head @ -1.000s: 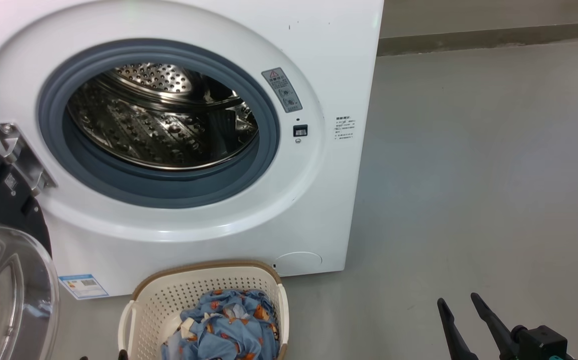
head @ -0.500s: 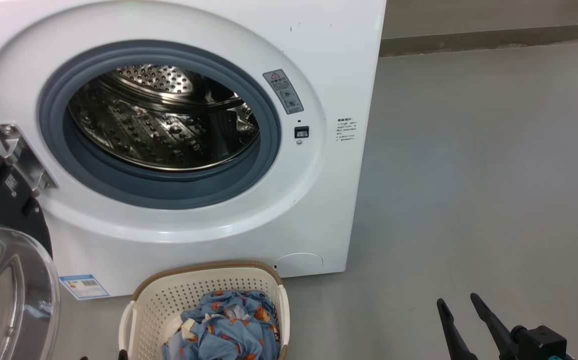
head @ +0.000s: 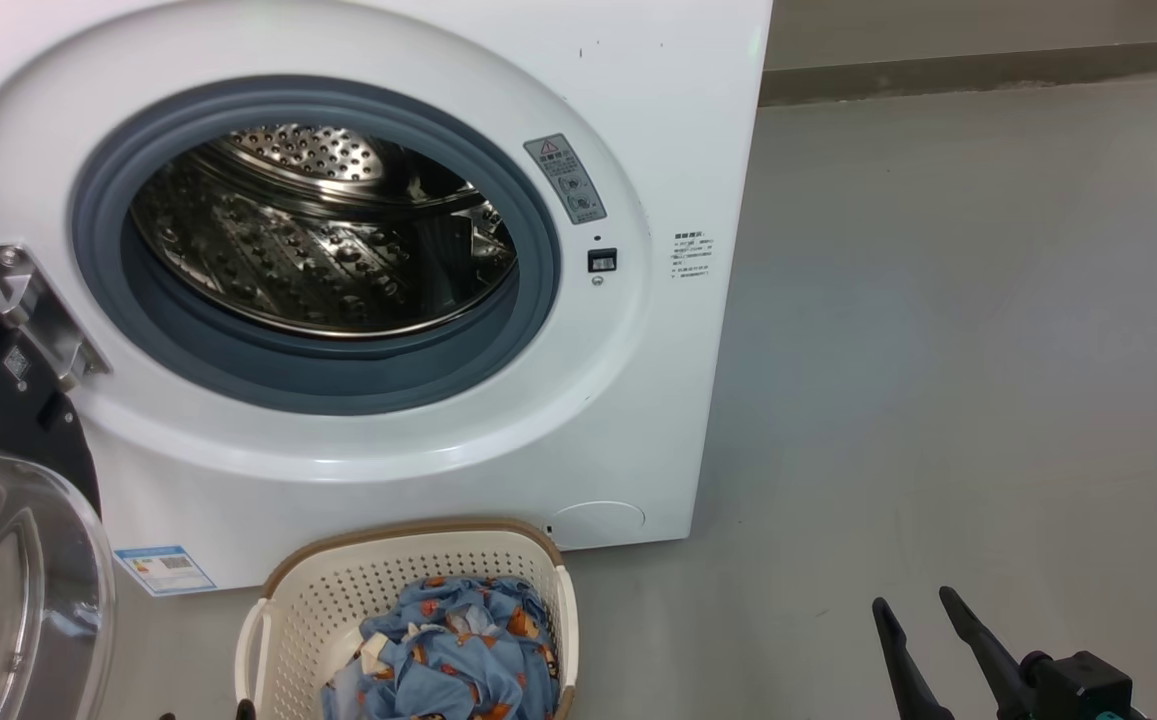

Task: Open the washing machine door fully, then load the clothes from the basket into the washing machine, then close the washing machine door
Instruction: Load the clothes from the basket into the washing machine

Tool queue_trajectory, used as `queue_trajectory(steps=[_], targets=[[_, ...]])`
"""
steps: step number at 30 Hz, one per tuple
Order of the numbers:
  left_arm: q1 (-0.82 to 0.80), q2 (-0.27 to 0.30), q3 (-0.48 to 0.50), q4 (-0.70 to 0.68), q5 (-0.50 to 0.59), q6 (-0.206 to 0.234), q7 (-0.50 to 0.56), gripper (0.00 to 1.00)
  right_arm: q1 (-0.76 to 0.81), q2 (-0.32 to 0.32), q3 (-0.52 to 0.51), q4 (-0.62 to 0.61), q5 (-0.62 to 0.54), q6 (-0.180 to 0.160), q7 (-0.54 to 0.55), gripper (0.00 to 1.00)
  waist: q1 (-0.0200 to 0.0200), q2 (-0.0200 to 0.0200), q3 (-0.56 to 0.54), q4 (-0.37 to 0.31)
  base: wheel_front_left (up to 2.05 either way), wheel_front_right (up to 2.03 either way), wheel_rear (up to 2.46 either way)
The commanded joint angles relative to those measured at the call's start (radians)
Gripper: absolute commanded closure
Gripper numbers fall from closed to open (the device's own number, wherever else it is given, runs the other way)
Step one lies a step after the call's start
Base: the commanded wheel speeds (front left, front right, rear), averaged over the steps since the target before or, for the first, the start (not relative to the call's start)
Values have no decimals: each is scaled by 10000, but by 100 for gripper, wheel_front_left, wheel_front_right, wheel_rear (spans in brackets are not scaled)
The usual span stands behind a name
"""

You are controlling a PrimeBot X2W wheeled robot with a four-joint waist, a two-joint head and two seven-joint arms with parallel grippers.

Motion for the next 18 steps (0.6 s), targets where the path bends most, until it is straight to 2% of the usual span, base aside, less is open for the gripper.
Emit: queue_trajectory(steps=[1,10,14,18], targets=[[-196,26,350,-266,71,-19,-107,0,-300,-138,241,-211,17,16,-120,0,0,0,30,-26,0,0,0],[-357,101,70,245,331,-51,-1,0,-450,-38,315,-270,47,16,-120,0,0,0,546,-363,0,0,0],[-855,161,-164,806,465,-28,377,0,-667,34,339,-321,56,16,-120,0,0,0,1085,-569,0,0,0],[-1540,168,-303,1435,298,-214,565,0,-1007,90,413,-376,60,16,-120,0,0,0,1663,-867,0,0,0]])
